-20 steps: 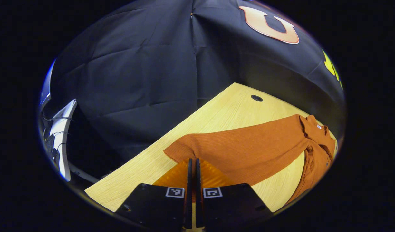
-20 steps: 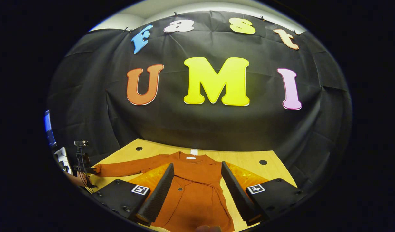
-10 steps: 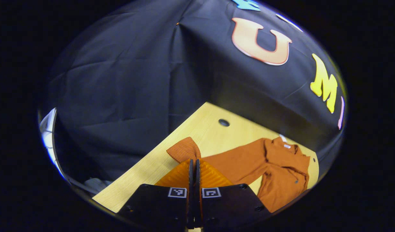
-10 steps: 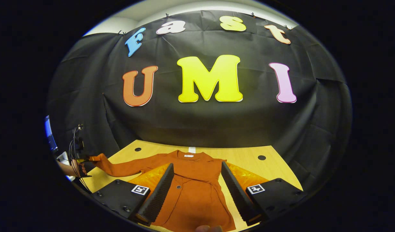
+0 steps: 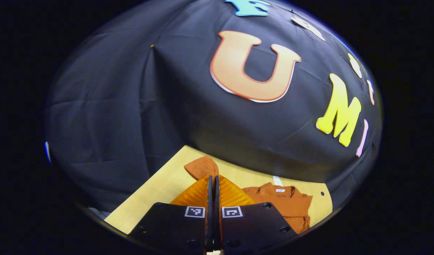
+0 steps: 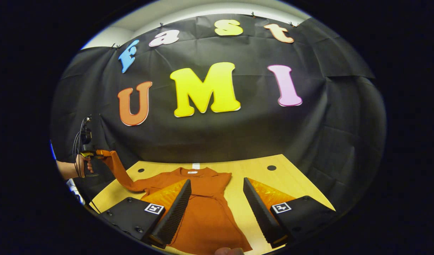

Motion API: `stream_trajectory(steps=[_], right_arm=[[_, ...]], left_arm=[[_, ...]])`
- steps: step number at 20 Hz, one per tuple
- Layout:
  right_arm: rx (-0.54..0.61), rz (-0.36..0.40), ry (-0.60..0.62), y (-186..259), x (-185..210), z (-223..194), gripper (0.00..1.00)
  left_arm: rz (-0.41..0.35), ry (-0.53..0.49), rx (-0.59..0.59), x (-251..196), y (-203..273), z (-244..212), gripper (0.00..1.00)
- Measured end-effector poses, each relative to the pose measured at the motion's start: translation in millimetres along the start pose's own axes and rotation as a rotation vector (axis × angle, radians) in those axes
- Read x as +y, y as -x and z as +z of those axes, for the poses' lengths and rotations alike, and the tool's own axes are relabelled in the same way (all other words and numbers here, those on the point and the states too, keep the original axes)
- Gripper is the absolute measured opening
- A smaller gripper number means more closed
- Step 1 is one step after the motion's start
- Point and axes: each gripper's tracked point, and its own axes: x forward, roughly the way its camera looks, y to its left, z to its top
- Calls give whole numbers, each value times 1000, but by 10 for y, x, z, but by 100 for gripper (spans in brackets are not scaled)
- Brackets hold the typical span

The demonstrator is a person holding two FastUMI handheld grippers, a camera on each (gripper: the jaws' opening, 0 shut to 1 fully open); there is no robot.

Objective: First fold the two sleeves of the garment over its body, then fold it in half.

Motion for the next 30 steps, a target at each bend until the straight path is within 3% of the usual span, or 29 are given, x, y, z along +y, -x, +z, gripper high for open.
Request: stream_trajectory(steps=[6,8,13,14,15,16,22,24,25,30], right_arm=[[-21,-129,-56,296,-577,-34,94],[-16,-174,-73,399,-758,-61,94],[-9,-284,-66,751,-1148,-120,96],[-6,-310,-62,807,-1218,-117,96],[-5,-335,-52,885,-1281,-116,96],[-2,-355,-45,957,-1334,-126,96],[32,-430,-46,1243,-1495,-224,96],[51,-441,-43,1289,-1519,-269,96],[62,-444,-41,1306,-1536,-294,96],[64,-432,-30,1233,-1533,-200,96]], left_arm=[[-168,-165,-10,-1288,-437,245,4],[-239,-227,3,-1823,-503,73,4],[-374,-313,138,-2915,-716,-909,4],[-376,-333,164,-3026,-760,-1107,4],[-365,-365,190,-3111,-806,-1279,11],[-362,-387,212,-3200,-839,-1443,4],[-294,-541,335,-3321,-957,-2335,4],[-246,-599,354,-3273,-936,-2488,4],[-240,-606,357,-3400,-1048,-2752,4],[-243,-620,369,-3560,-920,-2965,6]])
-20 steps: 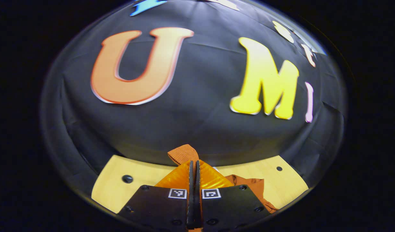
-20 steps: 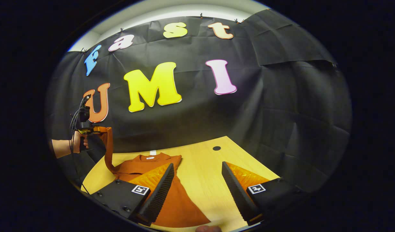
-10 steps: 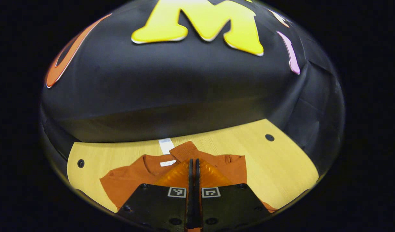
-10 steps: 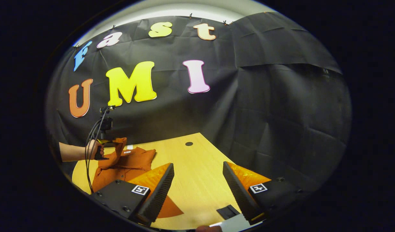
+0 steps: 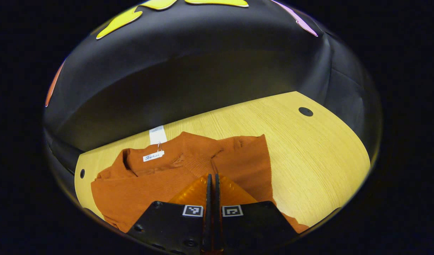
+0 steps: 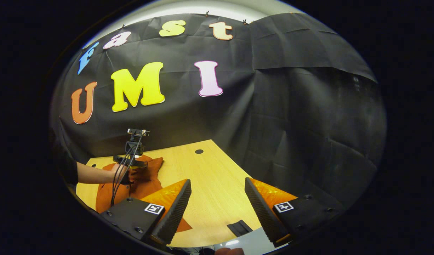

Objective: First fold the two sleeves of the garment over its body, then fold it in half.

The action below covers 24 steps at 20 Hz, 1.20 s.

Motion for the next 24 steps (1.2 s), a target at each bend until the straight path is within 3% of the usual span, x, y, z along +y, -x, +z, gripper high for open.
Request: stream_trajectory(steps=[4,7,9,11,15,19,24], right_arm=[[-10,37,12,-62,100,67,96],[-17,78,14,-126,251,99,96],[-26,107,25,-151,350,121,93],[-29,144,33,-193,476,129,96],[-33,225,45,-331,768,108,96],[-51,326,44,-448,1203,187,96],[-104,453,50,-448,1861,317,96]], left_arm=[[-111,74,-9,-323,105,18,11],[-154,69,-65,-482,290,176,100],[-200,90,-98,-601,473,238,100],[-226,118,-136,-644,706,321,100],[-218,135,-262,-425,1454,494,100],[-160,136,-409,158,2414,510,100],[26,227,-531,1044,3540,326,100]])
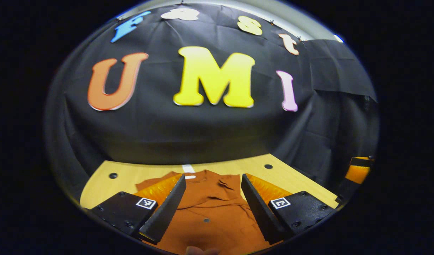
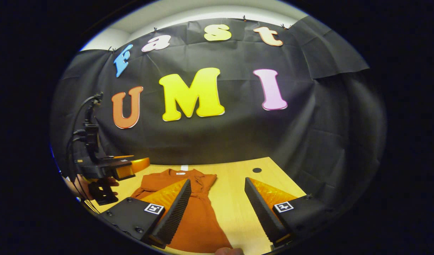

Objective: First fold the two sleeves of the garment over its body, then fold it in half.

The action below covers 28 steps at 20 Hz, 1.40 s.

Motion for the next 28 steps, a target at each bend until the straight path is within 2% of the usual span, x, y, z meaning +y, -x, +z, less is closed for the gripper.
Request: stream_trajectory(steps=[3,7,12,13,14,15,16,20,23,28], right_arm=[[-8,67,-11,-102,341,32,96],[-14,117,20,-165,576,39,96],[-9,121,36,-203,651,60,96],[-5,116,42,-205,643,40,97],[1,110,51,-204,624,25,96],[9,106,58,-203,608,8,96],[24,102,64,-198,573,-30,96],[105,73,65,-145,326,-266,97],[196,57,79,-81,146,-585,97],[392,48,98,142,-125,-1396,97]], left_arm=[[71,23,-58,335,491,254,100],[138,15,-74,709,844,284,100],[169,19,-79,925,953,301,100],[171,18,-72,956,967,278,92],[168,16,-70,978,978,256,92],[166,18,-60,1007,981,223,100],[159,22,-42,1038,968,157,100],[105,60,113,1153,1001,-397,100],[112,105,273,1330,1174,-978,100],[102,106,580,1496,1616,-2103,100]])
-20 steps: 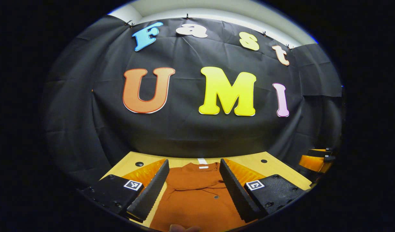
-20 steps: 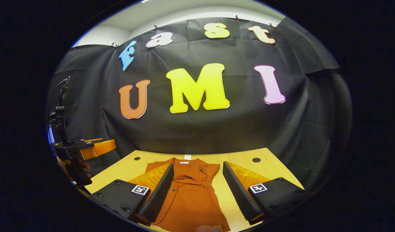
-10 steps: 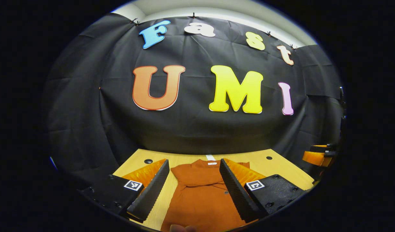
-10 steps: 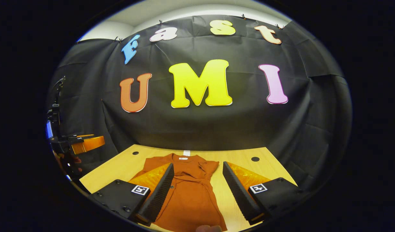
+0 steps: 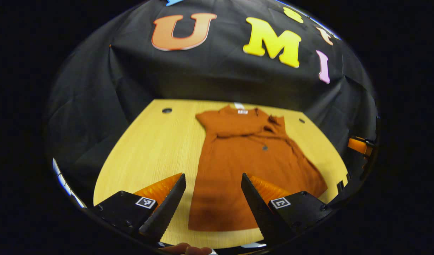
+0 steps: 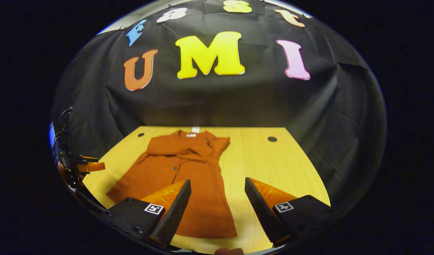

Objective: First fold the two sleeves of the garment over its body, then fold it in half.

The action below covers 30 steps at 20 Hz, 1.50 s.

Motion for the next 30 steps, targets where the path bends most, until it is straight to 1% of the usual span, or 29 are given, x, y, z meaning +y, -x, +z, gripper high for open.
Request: stream_trajectory(steps=[1,3,5,6,8,10,12,13,14,16,17,18,19,20,21,22,23,24,25,26,27,28,29,30], right_arm=[[41,1,4,-8,-38,-191,97],[102,-7,-4,-6,-109,-489,97],[147,-21,-9,-53,-168,-734,97],[167,-26,-13,-90,-191,-885,97],[210,-32,-21,-166,-203,-1118,97],[251,-33,-18,-233,-192,-1312,97],[283,-33,3,-330,-161,-1481,98],[307,-34,5,-369,-144,-1559,94],[332,-34,-1,-374,-123,-1622,97],[359,-28,-21,-408,-95,-1734,98],[364,-30,-10,-383,-75,-1737,98],[368,-28,-2,-412,-77,-1751,98],[368,-31,4,-417,-76,-1730,94],[375,-43,8,-425,-82,-1745,99],[372,-46,-3,-447,-66,-1736,96],[378,-50,-14,-452,-47,-1731,93],[380,-42,-32,-477,-20,-1726,74],[383,-37,-48,-472,27,-1720,56],[388,-26,-66,-516,63,-1721,38],[398,-24,-81,-493,67,-1713,20],[404,-11,-104,-515,83,-1697,10],[423,0,-133,-501,90,-1707,10],[425,-1,-159,-509,61,-1690,10],[420,-1,-190,-510,47,-1630,10]], left_arm=[[-15,-3,64,10,-36,-248,100],[-18,-19,145,57,-60,-604,100],[-27,-40,195,100,-92,-864,100],[-50,-28,219,77,-93,-960,100],[-82,30,245,6,-94,-1027,100],[-66,60,243,46,-116,-1058,100],[-71,84,235,65,-136,-1064,99],[-77,83,231,52,-145,-1055,99],[-81,81,234,38,-136,-1061,99],[-108,64,248,-39,-129,-1094,100],[-114,55,259,-58,-131,-1107,97],[-127,57,264,-99,-125,-1106,100],[-155,73,267,-169,-121,-1103,97],[-190,96,269,-271,-123,-1089,96],[-220,120,293,-375,-125,-1141,91],[-236,137,293,-434,-127,-1154,83],[-249,161,296,-467,-180,-1151,57],[-263,198,300,-494,-176,-1133,54],[-264,228,307,-500,-183,-1123,47],[-246,245,326,-472,-209,-1146,46],[-244,263,337,-458,-210,-1140,41],[-247,266,349,-465,-210,-1133,24],[-250,254,354,-477,-205,-1121,16],[-252,239,357,-485,-201,-1106,14]])
